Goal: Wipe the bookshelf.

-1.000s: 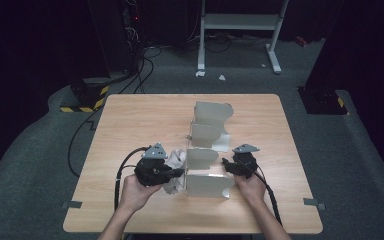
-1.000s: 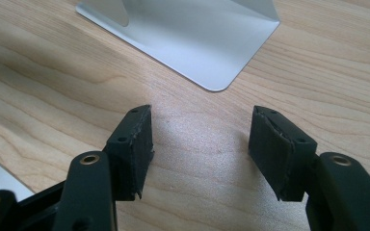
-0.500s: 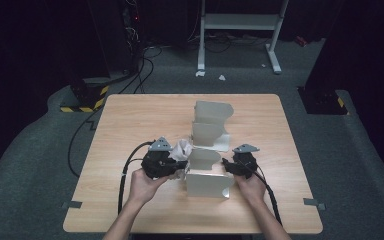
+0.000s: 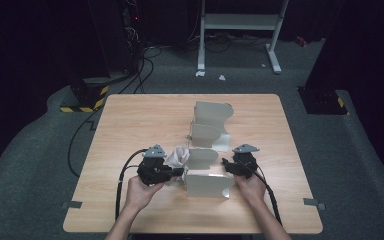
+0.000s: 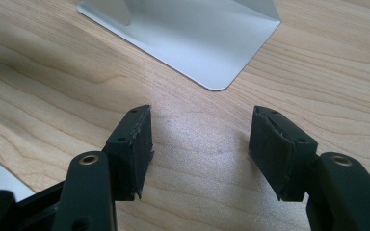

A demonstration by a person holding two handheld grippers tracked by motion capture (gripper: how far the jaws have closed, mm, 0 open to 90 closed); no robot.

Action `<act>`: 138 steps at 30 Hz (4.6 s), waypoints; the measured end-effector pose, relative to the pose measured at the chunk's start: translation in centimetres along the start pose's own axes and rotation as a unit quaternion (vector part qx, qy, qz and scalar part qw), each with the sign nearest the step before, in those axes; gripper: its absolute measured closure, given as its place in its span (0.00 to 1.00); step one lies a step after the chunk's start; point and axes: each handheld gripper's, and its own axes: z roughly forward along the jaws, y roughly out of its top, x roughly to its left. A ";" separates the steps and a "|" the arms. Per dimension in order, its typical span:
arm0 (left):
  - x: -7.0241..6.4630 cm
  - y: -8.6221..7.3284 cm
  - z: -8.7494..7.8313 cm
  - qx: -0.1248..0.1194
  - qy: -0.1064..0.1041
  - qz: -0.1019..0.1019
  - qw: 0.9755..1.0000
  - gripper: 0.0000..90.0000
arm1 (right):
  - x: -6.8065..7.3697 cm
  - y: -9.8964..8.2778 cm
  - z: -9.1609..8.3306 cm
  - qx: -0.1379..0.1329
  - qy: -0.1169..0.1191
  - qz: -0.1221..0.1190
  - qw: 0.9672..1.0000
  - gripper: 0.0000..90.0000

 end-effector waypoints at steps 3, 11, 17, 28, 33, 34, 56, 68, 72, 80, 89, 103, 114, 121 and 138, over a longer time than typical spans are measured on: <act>-0.1 0.9 -1.3 -0.022 0.004 0.005 1.000 0.95 | 0.0 0.0 0.0 0.000 0.000 0.000 1.000 0.46; -0.5 4.2 -1.5 0.000 0.038 0.046 0.998 0.95 | 0.0 0.0 0.0 0.000 0.000 0.000 1.000 0.46; 1.1 2.2 2.6 0.056 0.020 0.026 0.998 0.95 | 0.0 0.0 0.0 0.000 0.000 0.000 1.000 0.46; 2.5 0.6 6.1 0.113 0.032 0.007 0.993 0.94 | 0.0 0.0 0.0 0.000 0.000 0.000 1.000 0.46; 2.2 3.5 3.7 0.071 0.045 0.029 0.996 0.94 | 0.0 0.0 0.0 0.000 0.000 0.000 1.000 0.46; 2.1 4.1 3.4 0.066 0.047 0.033 0.996 0.94 | 0.0 0.0 0.0 0.000 0.000 0.000 1.000 0.46; 4.0 1.1 9.0 0.142 0.028 0.011 0.989 0.94 | 0.0 0.0 0.0 0.000 0.000 -0.001 1.000 0.46; 4.1 4.9 6.4 0.095 0.053 0.035 0.993 0.94 | 0.0 0.0 0.0 0.000 0.000 -0.001 1.000 0.45; 4.7 6.7 5.2 0.066 0.050 0.025 0.996 0.94 | 0.0 0.0 0.0 0.000 0.000 -0.001 1.000 0.45; 5.4 8.2 5.0 0.041 0.057 0.019 0.997 0.94 | 0.0 0.0 0.0 0.000 0.000 -0.001 1.000 0.45; 6.1 11.3 5.1 0.023 0.074 0.028 0.997 0.94 | 0.0 0.0 0.0 0.000 0.000 -0.001 1.000 0.45; 6.1 7.9 7.7 0.077 0.036 0.015 0.996 0.96 | 0.1 0.0 0.0 0.001 0.001 -0.002 1.000 0.45; 6.5 5.0 9.7 0.118 0.017 0.003 0.993 0.96 | 0.1 0.0 0.0 0.001 0.001 -0.001 1.000 0.45; 6.5 3.8 9.4 0.133 0.026 -0.009 0.991 0.96 | 0.2 -0.1 -0.1 0.001 0.001 0.000 1.000 0.45; 10.5 5.0 11.6 0.140 0.082 -0.043 0.986 0.96 | 0.3 -0.1 -0.1 0.001 0.001 -0.001 1.000 0.45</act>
